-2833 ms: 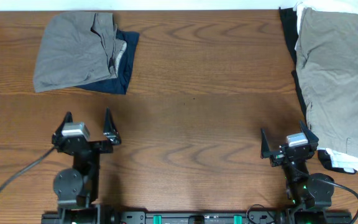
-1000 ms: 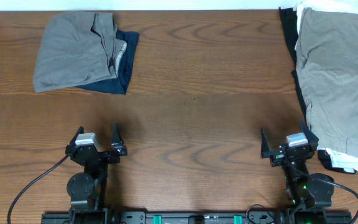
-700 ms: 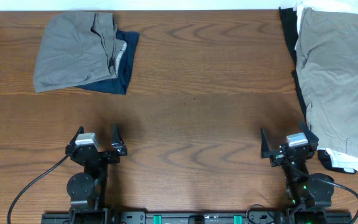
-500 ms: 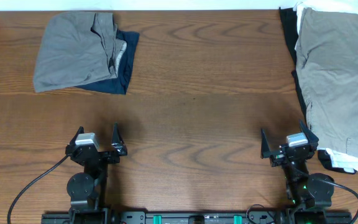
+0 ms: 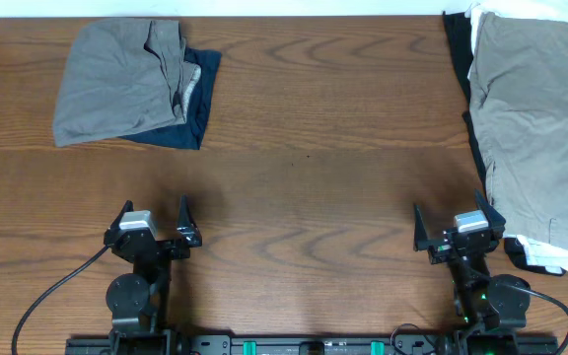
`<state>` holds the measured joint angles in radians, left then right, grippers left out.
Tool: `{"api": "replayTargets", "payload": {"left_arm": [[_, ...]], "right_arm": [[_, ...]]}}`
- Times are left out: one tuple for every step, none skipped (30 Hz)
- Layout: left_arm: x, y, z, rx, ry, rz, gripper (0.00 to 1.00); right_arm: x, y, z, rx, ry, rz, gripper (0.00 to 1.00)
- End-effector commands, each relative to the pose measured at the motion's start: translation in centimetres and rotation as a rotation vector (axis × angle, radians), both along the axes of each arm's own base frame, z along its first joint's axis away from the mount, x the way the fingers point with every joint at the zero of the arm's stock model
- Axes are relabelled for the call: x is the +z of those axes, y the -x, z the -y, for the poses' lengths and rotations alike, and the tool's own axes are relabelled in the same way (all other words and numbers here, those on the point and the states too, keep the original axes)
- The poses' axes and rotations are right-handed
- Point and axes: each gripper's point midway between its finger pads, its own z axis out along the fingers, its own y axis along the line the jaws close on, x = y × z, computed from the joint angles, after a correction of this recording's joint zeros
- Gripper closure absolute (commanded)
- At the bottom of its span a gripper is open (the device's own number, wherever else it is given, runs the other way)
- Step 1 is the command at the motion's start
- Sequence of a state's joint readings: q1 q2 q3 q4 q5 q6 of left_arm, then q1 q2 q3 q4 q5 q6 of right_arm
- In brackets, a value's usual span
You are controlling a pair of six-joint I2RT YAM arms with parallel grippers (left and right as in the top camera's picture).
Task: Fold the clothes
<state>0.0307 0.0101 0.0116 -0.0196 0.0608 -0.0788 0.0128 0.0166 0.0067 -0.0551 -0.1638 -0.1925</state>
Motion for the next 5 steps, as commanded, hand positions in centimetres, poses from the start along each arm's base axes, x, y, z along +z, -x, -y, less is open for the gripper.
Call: {"api": "replayTargets", "payload": {"left_arm": [[-1.39,0.14,0.15,-0.005,0.011,-0.049,0.02],[-1.39,0.14,0.15,-0.005,0.011,-0.049,0.02],[-1.39,0.14,0.15,-0.005,0.011,-0.049,0.02],[-1.39,0.14,0.15,-0.005,0.011,-0.049,0.02],[-1.39,0.14,0.15,-0.005,0.010,-0.049,0.02]], "right_arm": [[0.04,0.09,-0.34,0.016,-0.005,0.003,0.01],[0.04,0.09,-0.34,0.016,-0.005,0.003,0.01],[0.04,0.09,-0.34,0.016,-0.005,0.003,0.01],[0.04,0.09,-0.34,0.016,-0.005,0.003,0.01],[0.04,0.09,-0.34,0.016,-0.005,0.003,0.01]]}}
